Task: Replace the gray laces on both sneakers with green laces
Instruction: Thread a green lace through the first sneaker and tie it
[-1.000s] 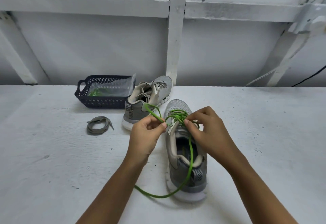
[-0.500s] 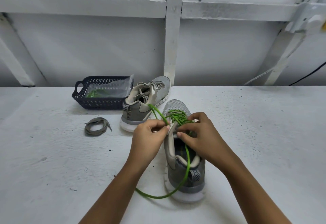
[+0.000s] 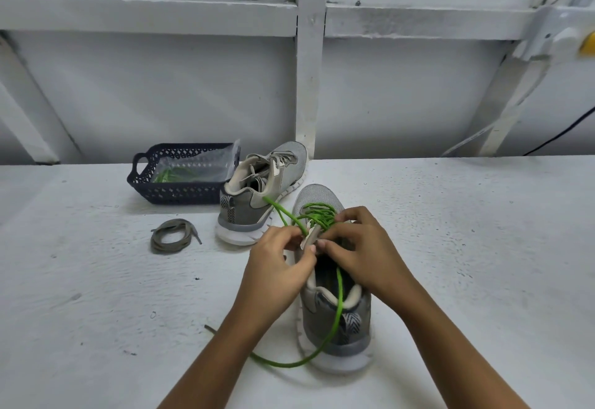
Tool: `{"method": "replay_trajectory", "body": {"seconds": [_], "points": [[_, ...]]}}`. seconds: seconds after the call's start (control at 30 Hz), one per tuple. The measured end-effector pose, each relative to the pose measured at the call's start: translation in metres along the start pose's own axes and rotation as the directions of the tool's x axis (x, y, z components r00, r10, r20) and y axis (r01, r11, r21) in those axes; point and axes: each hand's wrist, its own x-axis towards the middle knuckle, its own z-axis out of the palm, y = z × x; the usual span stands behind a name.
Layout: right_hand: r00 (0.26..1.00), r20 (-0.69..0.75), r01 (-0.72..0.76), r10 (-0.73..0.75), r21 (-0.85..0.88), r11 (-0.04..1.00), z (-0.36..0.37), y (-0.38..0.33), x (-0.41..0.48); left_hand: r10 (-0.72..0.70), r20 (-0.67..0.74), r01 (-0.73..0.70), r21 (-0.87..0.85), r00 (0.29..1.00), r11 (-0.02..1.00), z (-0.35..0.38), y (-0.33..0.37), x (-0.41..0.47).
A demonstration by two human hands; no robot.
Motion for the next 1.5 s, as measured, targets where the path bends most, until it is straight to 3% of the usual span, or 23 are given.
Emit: {"method": "replay_trajectory", "body": {"seconds": [0.13,0.2,0.23,0.27,0.33,0.37,0.4,0.43,0.47,0.53,0.6,0.7,0.77,0.87,1.07,1.23,1.37,1.5], "points": [[0.995,-0.086,-0.041,0.056,0.171,0.985,-0.013,0.006,-0.012,-0.071,-0.015,0.071,-0.031,0.997,0.997,0.002,0.000,-0.003],[0.972,-0.149,-0.092,0.184,0.479,0.873,-0.026,0.009,-0.016,-0.114,0.000,0.114,-0.076,0.993,0.991,0.002,0.001,-0.003],[0.956,-0.142,-0.095,0.256,0.675,0.731,-0.033,0.010,-0.016,-0.133,0.003,0.132,-0.103,0.991,0.986,0.001,0.002,-0.004],[0.946,-0.098,-0.085,0.310,0.846,0.527,-0.040,0.008,-0.016,-0.143,0.004,0.143,-0.121,0.990,0.982,0.001,0.003,-0.004],[0.935,0.000,-0.051,0.354,0.990,0.135,-0.050,0.004,-0.014,-0.153,0.005,0.152,-0.139,0.988,0.979,0.000,0.003,-0.006],[0.932,0.046,-0.059,0.360,0.998,0.025,-0.053,0.003,-0.014,-0.161,0.007,0.160,-0.149,0.987,0.976,0.000,0.003,-0.006],[0.932,0.092,-0.108,0.349,0.994,0.026,-0.057,0.001,-0.014,-0.169,0.007,0.168,-0.160,0.986,0.973,0.000,0.003,-0.006],[0.936,0.134,-0.193,0.327,0.969,0.154,-0.061,0.001,-0.014,-0.173,0.008,0.172,-0.171,0.985,0.970,-0.001,0.003,-0.007],[0.937,0.183,-0.291,0.298,0.880,0.375,-0.064,0.002,-0.014,-0.174,0.008,0.173,-0.177,0.985,0.969,-0.001,0.002,-0.007],[0.920,0.312,-0.362,0.236,0.450,0.816,-0.068,0.001,-0.014,-0.172,0.014,0.171,-0.174,0.985,0.970,-0.001,0.002,-0.007],[0.936,0.306,-0.196,0.173,0.043,0.980,-0.064,-0.002,-0.014,-0.179,0.024,0.180,-0.158,0.984,0.971,-0.001,0.002,-0.007],[0.994,0.054,0.102,-0.093,-0.190,0.977,-0.044,-0.012,-0.012,-0.184,0.026,0.186,-0.149,0.983,0.971,-0.001,0.004,-0.007],[0.987,0.059,0.164,-0.153,-0.347,0.923,-0.029,-0.021,-0.009,-0.180,0.030,0.182,-0.145,0.983,0.973,-0.002,0.005,-0.007],[0.987,0.141,0.134,-0.072,-0.510,0.849,-0.018,-0.022,-0.003,-0.173,0.029,0.175,-0.139,0.985,0.975,-0.002,0.005,-0.007],[0.974,0.034,0.216,-0.222,-0.412,0.885,-0.016,-0.015,-0.006,-0.173,0.009,0.173,-0.155,0.985,0.973,-0.002,0.002,-0.007],[0.986,0.127,0.134,-0.111,-0.194,0.972,-0.034,-0.014,-0.014,-0.170,0.024,0.172,-0.149,0.985,0.974,-0.002,0.000,-0.006],[0.977,0.210,0.085,-0.045,-0.185,0.979,-0.060,-0.010,-0.020,-0.184,0.032,0.187,-0.155,0.982,0.970,-0.002,0.001,-0.005],[0.887,0.460,0.028,0.042,-0.145,0.989,-0.087,-0.010,-0.027,-0.159,0.031,0.162,-0.147,0.987,0.976,-0.001,0.002,-0.005]]}}
